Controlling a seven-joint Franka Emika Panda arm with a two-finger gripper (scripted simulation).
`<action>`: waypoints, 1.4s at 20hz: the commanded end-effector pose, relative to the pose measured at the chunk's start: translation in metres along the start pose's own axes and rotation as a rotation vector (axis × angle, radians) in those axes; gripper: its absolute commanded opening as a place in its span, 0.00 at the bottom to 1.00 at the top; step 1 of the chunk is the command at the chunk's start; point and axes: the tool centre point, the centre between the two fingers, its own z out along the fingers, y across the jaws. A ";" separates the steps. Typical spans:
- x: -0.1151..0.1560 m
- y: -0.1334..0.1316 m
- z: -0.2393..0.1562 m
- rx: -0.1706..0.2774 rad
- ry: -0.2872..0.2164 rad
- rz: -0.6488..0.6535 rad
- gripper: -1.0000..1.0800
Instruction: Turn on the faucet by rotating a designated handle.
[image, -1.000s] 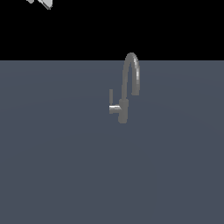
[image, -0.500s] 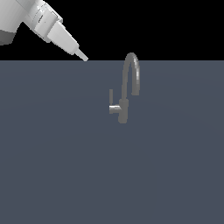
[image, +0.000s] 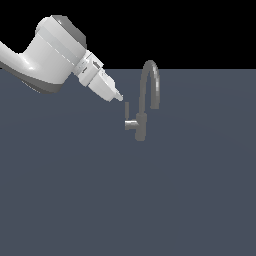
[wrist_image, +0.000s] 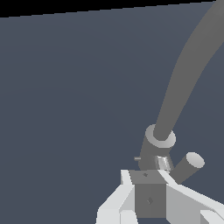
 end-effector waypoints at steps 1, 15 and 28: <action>-0.004 0.001 0.019 -0.017 -0.006 0.018 0.00; -0.005 0.014 0.034 -0.035 -0.010 0.035 0.00; 0.002 0.049 0.026 -0.035 -0.011 0.035 0.00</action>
